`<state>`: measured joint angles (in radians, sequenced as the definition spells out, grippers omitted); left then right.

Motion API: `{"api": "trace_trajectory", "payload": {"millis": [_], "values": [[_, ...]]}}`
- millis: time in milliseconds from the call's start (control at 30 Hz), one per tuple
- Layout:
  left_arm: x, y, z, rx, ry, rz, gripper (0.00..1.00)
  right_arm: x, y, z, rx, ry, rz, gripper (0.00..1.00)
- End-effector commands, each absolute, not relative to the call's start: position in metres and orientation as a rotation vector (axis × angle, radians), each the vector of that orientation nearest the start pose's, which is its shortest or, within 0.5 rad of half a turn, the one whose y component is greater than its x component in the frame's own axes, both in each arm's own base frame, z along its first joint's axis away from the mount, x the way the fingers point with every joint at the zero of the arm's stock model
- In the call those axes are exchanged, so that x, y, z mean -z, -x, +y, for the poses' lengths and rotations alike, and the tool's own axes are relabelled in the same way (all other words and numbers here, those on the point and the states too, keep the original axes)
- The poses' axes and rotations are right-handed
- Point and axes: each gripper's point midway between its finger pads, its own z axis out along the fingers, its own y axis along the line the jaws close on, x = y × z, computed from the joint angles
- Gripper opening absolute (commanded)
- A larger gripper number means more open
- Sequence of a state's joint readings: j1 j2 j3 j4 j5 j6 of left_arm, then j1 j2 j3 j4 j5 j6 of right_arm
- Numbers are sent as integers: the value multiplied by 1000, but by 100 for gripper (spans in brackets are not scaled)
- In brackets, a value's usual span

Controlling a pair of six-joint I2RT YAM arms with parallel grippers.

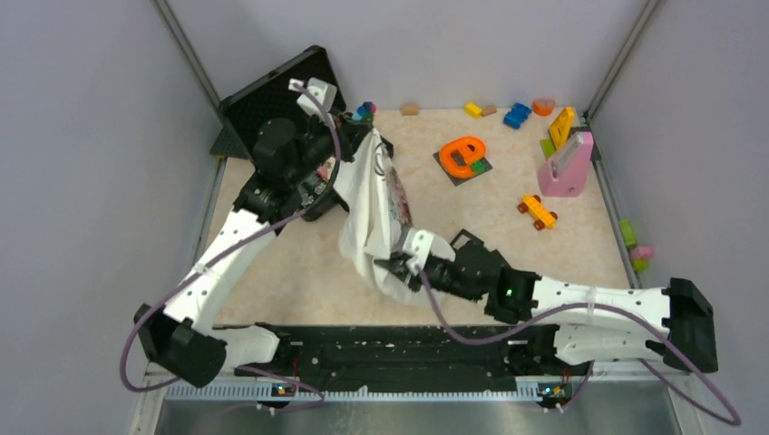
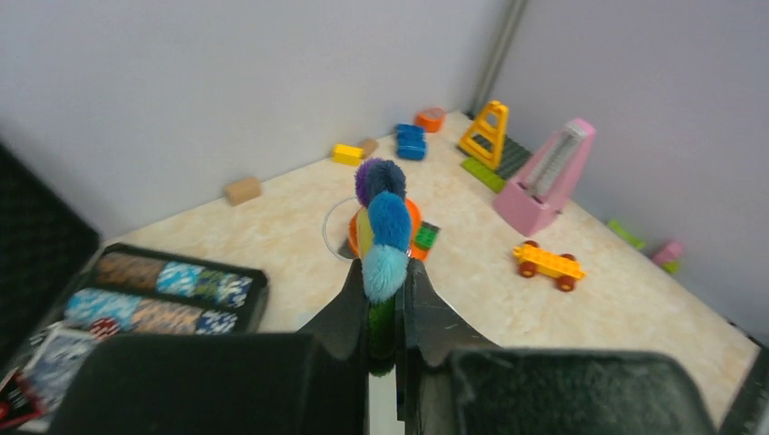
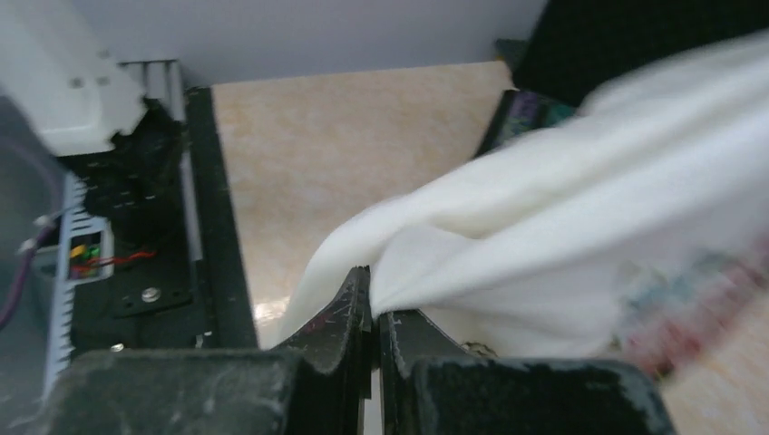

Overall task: Remove the brooch from the garment
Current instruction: Place the clothes at the center of the board.

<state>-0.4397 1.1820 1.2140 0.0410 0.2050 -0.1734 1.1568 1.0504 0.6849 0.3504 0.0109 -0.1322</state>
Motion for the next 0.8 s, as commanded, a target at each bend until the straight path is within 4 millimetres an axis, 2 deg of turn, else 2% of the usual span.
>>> {"api": "trace_trajectory", "payload": {"millis": [0, 67, 133, 200, 233, 300, 467, 500, 567, 667, 767], "values": [[-440, -345, -252, 885, -465, 1412, 0, -243, -127, 376, -540, 1178, 1351, 0], [-423, -347, -256, 915, -462, 1460, 0, -215, -118, 387, -542, 1278, 1403, 0], [-397, -348, -255, 920, -438, 1520, 0, -188, -116, 391, -533, 1329, 1447, 3], [-362, -345, -253, 923, -420, 1586, 0, -169, -116, 390, -528, 1337, 1506, 35], [-342, -343, -252, 926, -405, 1616, 0, -164, -116, 388, -559, 1330, 1530, 44], [-305, -336, -250, 950, -379, 1666, 1, -167, -118, 384, -677, 1275, 1565, 54], [-224, -309, -257, 1098, -376, 1756, 1, -204, -136, 354, -968, 1051, 1570, 55], [-210, -293, -268, 1237, -399, 1761, 1, -213, -155, 335, -1026, 956, 1593, 55], [-207, -281, -277, 1357, -438, 1748, 1, -212, -179, 319, -1028, 825, 1673, 55], [-201, -261, -286, 1518, -499, 1745, 1, -196, -212, 296, -1062, 656, 1798, 52], [-192, -253, -287, 1571, -513, 1757, 1, -196, -224, 288, -1217, 585, 1777, 48]]}}
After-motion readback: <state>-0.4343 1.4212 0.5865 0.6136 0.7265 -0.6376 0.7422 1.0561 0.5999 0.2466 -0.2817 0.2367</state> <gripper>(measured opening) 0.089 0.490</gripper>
